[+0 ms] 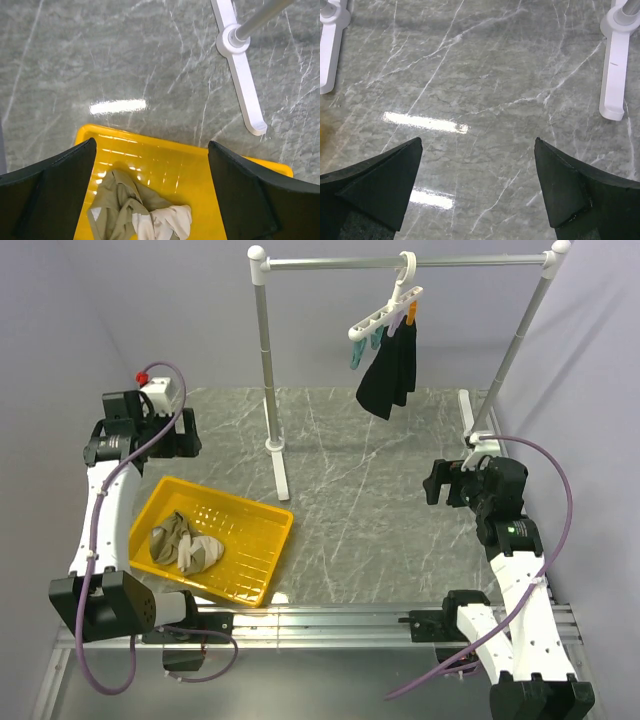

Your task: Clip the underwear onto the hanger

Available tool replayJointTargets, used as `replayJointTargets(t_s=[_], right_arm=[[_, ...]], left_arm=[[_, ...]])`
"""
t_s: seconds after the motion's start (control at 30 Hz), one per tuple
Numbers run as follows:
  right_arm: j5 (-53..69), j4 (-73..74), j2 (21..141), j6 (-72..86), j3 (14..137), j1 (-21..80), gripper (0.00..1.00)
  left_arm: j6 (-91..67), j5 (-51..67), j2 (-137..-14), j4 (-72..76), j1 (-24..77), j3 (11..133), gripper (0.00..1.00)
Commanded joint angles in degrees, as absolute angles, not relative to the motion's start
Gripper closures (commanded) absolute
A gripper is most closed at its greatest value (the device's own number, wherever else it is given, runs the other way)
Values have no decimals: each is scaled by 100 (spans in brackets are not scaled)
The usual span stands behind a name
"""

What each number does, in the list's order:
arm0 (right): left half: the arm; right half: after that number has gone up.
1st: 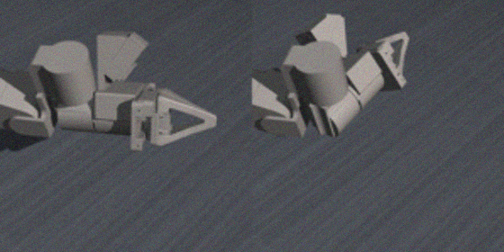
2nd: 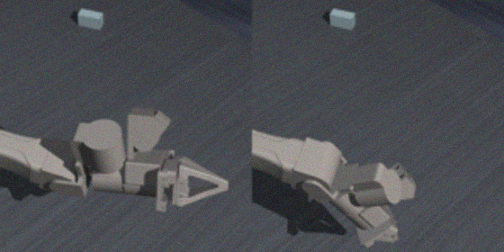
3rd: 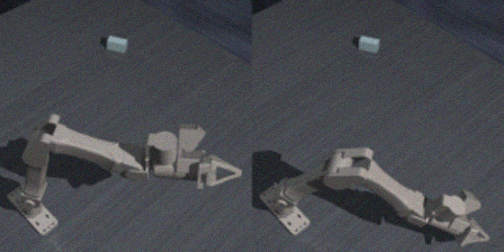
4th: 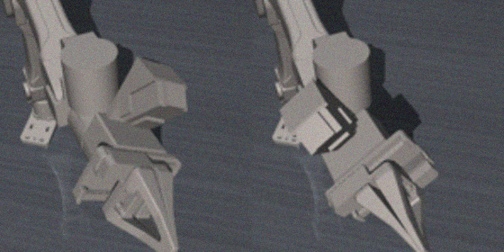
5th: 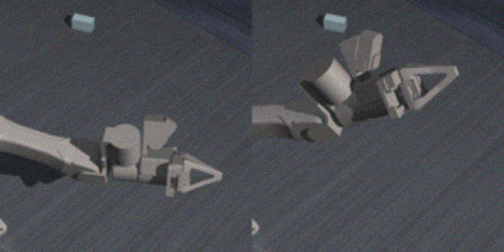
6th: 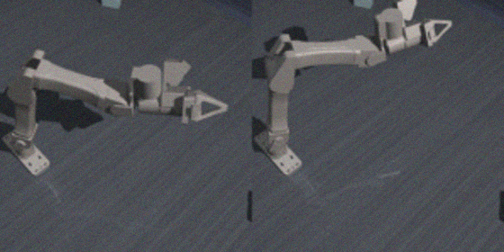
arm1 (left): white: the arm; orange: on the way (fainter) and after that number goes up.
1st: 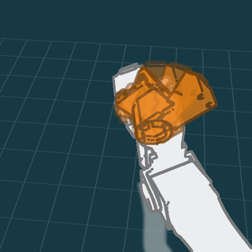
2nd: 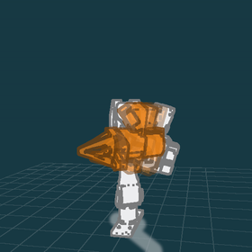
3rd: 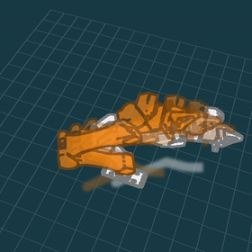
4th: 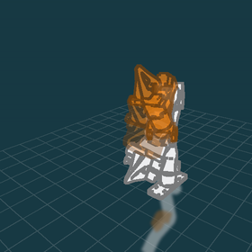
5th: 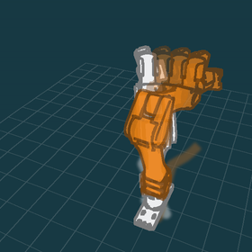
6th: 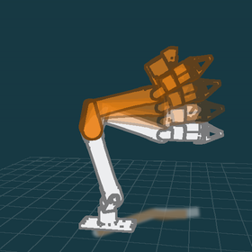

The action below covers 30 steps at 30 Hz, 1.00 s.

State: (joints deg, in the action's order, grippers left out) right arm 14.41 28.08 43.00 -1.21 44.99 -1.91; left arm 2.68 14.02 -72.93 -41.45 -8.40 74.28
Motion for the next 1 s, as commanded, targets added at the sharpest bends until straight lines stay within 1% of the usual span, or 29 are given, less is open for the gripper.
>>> replayJointTargets(t_s=[0.0,0.23,0.3,0.37,0.4,0.5,0.57,0.73,0.87,0.97], right_arm=[[1485,2742,4342,-228,4772,-220,0],[1529,2847,4386,-308,4860,-229,0],[1573,2909,4438,-360,4904,-229,0],[1634,3032,4482,-448,4966,-220,0],[1652,3084,4561,-474,5035,-228,0],[1757,3225,4702,-553,5097,-229,0],[1872,3243,4790,-580,5124,-229,0],[1960,3270,4904,-624,5168,-229,0],[2039,3305,5001,-633,5212,-229,0],[2057,3261,5036,-589,5212,-229,0]], left_arm=[[500,1547,-7374,-4017,-800,7813,1],[1054,1810,-8076,-4816,-458,8507,1],[1379,2099,-8138,-5079,-448,8560,1],[1738,2565,-8200,-5666,-448,8631,1],[2193,2653,-8252,-5921,-448,8674,1],[3057,2567,-8577,-7152,-457,8850,2],[3495,2357,-8587,-7539,-544,8676,1],[4025,1732,-8236,-7769,-668,8000,1],[4498,1240,-7946,-7585,-721,7340,1],[4859,862,-7787,-7182,-712,6734,1]])
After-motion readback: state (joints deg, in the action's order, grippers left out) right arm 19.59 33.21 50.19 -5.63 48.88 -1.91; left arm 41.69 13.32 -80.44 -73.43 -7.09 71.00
